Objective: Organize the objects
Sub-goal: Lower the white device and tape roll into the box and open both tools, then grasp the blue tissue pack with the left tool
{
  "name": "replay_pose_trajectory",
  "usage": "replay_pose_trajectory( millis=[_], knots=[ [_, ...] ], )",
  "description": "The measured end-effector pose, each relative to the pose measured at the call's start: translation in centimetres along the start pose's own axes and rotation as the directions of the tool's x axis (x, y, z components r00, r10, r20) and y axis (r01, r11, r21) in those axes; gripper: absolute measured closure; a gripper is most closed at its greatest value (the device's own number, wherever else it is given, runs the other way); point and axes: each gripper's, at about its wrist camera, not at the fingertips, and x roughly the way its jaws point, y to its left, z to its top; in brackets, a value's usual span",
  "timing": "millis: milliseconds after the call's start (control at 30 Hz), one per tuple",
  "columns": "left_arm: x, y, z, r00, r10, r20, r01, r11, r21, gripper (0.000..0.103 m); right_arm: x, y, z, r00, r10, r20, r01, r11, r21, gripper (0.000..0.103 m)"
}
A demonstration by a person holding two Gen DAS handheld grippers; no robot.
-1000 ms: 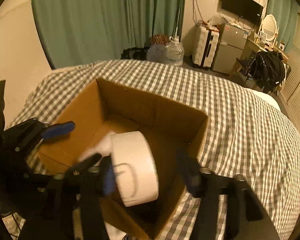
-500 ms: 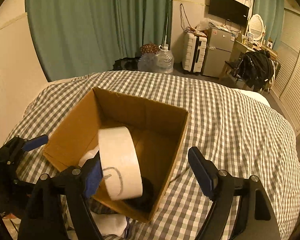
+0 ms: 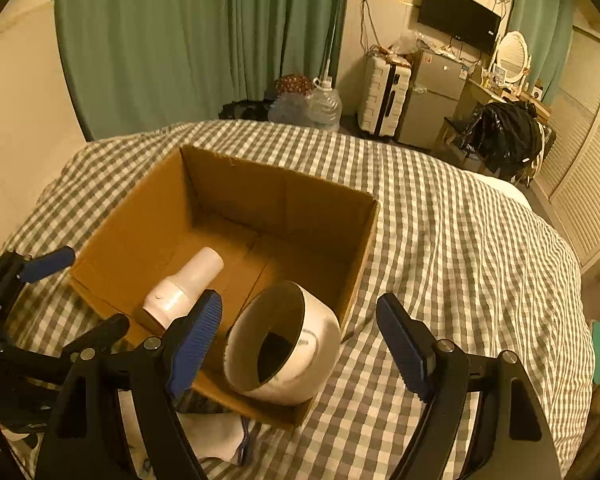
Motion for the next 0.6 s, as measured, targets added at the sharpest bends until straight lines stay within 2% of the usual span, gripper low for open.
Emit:
replay_pose_trajectory(
  millis=[267,367,500,600],
  knots=[
    [-1.9,-0.8,-3.6,1.0,-0.022,-0.019,0.022,1.0,0.001,0.013,-3.7,1.2,-4.7,0.999,0.049,0.015,-0.049,0.999,0.015,0.024],
    [-2.7,-1.4,-5.9,0.999,-0.027,-0.045,0.027,1.0,0.009,0.013,-4.5,2.3,-7.3,0.996,0.086,-0.008,-0.086,0.996,0.007,0.024],
    [-3.3,-2.3,-8.9,0.997,0.014,-0.074,-0.011,0.999,0.041,0.013,-5.0,3.9,-10.9,0.992,0.116,-0.052,-0.117,0.993,-0.023,0.024],
    [-3.5,-3.0,-10.8,0.993,0.013,-0.114,-0.006,0.998,0.061,0.013,-4.7,4.5,-13.1,0.98,0.168,-0.109,-0.171,0.985,-0.016,0.024]
  ],
)
